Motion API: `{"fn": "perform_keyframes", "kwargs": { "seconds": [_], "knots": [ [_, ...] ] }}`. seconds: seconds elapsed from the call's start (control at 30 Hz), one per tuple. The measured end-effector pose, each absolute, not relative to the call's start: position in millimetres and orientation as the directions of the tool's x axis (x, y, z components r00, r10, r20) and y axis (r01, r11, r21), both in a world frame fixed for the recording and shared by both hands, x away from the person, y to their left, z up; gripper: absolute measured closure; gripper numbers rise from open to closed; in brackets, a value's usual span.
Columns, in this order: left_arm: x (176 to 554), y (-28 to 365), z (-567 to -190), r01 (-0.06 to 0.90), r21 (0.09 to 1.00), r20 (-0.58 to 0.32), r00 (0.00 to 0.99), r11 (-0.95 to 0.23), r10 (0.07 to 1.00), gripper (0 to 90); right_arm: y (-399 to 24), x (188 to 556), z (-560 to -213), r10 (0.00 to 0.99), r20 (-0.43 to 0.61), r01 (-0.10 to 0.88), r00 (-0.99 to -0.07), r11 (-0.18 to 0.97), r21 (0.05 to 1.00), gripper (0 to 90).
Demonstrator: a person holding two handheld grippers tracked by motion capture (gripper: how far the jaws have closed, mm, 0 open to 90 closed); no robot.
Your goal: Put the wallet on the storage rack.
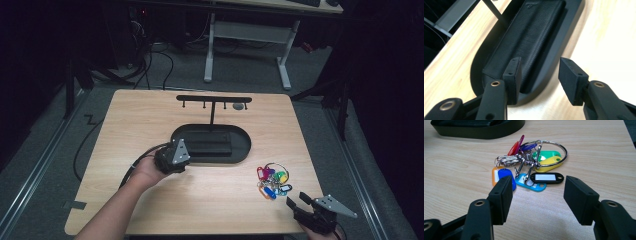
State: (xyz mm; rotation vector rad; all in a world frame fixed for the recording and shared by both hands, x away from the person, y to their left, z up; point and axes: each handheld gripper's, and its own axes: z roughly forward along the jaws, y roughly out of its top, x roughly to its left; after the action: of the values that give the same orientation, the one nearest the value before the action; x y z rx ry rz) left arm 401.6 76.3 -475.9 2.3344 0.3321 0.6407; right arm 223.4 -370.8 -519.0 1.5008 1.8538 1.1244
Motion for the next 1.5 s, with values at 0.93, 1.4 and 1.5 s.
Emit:
{"fn": "perform_keyframes", "kwargs": {
  "seconds": [0.93, 1.4, 1.5],
  "knots": [
    [306, 138, -501, 0.291, 0.838, 0.085, 0.767, -0.462, 0.636, 43.4, -369, 223, -517, 0.953, 0.12, 0.539, -0.277, 0.051, 0.84, 41.2],
    [296, 154, -515, 0.336, 0.845, 0.023, 0.754, -0.415, 0.657, 35.3, -368, 228, -519, 0.958, 0.12, 0.551, -0.259, 0.045, 0.833, 42.0],
    [297, 155, -516, 0.335, 0.846, 0.02, 0.758, -0.415, 0.652, 35.2, -368, 228, -520, 0.961, 0.123, 0.561, -0.249, 0.04, 0.827, 43.2]
  ]
}}
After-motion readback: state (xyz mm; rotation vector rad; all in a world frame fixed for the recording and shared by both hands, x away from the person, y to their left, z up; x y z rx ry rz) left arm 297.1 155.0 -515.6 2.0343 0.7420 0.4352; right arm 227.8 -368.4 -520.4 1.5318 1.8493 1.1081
